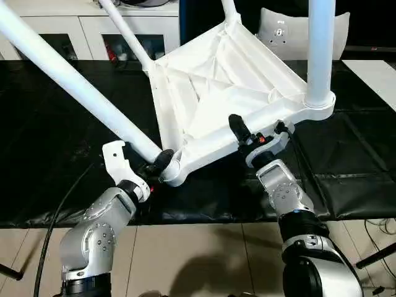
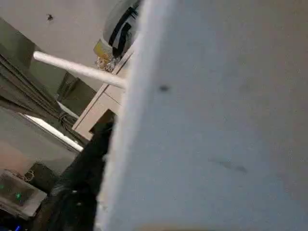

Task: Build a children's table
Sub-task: Flip table

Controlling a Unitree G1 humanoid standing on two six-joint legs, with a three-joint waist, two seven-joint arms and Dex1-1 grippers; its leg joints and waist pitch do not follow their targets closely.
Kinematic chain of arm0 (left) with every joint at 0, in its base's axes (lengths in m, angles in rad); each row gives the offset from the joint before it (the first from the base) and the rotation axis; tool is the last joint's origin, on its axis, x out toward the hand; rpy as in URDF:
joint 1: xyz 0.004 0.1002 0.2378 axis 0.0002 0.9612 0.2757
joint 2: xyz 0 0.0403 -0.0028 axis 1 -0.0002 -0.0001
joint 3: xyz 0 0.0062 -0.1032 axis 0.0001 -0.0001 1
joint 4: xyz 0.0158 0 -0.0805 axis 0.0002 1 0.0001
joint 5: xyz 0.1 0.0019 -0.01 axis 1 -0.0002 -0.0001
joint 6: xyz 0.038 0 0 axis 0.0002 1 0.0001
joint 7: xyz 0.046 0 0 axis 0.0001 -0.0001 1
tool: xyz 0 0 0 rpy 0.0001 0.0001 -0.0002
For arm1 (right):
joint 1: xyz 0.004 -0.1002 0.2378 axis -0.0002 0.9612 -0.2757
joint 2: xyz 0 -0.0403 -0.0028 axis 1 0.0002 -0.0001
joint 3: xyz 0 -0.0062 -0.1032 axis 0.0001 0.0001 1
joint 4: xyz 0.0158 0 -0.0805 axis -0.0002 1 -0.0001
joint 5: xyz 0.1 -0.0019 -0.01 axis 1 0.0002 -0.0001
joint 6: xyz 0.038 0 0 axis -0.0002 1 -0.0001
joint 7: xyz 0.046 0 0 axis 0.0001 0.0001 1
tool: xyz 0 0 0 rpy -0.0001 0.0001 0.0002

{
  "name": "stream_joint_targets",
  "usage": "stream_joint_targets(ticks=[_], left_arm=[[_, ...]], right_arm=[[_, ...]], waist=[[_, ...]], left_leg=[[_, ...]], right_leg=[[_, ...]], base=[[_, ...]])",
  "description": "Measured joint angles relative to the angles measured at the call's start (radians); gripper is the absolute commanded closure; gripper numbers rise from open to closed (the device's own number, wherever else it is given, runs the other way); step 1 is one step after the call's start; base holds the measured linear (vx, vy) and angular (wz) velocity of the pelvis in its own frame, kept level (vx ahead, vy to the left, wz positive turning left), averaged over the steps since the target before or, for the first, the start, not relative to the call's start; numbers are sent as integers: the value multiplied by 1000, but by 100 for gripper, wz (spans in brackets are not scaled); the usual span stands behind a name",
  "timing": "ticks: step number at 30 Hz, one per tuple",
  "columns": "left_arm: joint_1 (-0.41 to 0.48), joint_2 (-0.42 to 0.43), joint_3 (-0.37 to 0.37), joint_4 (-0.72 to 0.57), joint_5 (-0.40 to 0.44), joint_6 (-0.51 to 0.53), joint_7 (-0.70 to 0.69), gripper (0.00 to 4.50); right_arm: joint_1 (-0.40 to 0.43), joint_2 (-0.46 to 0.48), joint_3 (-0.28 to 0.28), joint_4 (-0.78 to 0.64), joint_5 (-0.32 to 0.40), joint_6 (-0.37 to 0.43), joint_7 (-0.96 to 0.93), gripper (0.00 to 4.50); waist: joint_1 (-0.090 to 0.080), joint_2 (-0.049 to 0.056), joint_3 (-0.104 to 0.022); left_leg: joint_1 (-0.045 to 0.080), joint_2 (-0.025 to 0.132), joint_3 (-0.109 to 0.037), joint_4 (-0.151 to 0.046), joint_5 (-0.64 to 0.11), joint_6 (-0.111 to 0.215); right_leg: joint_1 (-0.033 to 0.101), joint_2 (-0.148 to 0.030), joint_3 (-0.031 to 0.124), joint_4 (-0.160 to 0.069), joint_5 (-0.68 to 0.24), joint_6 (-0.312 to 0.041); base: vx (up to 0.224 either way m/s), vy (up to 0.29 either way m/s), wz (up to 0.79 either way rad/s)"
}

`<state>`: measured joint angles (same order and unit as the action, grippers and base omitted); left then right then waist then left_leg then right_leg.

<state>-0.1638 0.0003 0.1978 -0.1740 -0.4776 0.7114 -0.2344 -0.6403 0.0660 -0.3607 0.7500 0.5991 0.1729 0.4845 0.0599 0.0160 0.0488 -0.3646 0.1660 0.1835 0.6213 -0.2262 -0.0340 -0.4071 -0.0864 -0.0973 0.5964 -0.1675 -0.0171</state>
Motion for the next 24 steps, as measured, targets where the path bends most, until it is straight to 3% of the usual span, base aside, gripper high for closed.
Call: stream_joint_targets(ticks=[2,9,11,16,19,24], left_arm=[[0,2,-1,0,0,0,0,237],[11,36,-40,-8,23,-20,-26,237],[20,39,-49,-12,25,-31,-31,181],[84,74,-103,-17,24,-59,-100,138],[126,85,-121,-27,23,-61,-131,127],[190,113,-131,-109,27,-109,-156,85]], right_arm=[[0,0,-3,2,0,0,0,198],[-1,3,-23,16,17,-2,-8,215],[-1,4,-26,16,20,-2,-9,217],[-1,7,-39,16,24,-41,-54,227],[-20,-2,-51,16,15,-89,-91,230],[-18,-72,-61,-78,-18,-102,-159,232]], waist=[[0,1,0],[-1,3,0],[-1,4,0],[-1,7,2],[7,11,4],[38,17,7]], left_leg=[[0,0,0,0,0,0],[0,0,0,0,0,0],[-1,0,0,0,0,0],[-5,0,1,0,0,1],[-9,-1,2,1,2,3],[-9,0,5,1,4,3]], right_leg=[[0,0,0,0,0,0],[-1,0,0,0,0,0],[-1,0,0,0,0,0],[-7,0,0,0,0,0],[-13,-1,0,5,0,-1],[-11,-4,-2,6,-1,-1]], base=[[0,0,0],[0,0,0],[0,0,0],[0,0,0],[0,0,0],[0,0,0]])
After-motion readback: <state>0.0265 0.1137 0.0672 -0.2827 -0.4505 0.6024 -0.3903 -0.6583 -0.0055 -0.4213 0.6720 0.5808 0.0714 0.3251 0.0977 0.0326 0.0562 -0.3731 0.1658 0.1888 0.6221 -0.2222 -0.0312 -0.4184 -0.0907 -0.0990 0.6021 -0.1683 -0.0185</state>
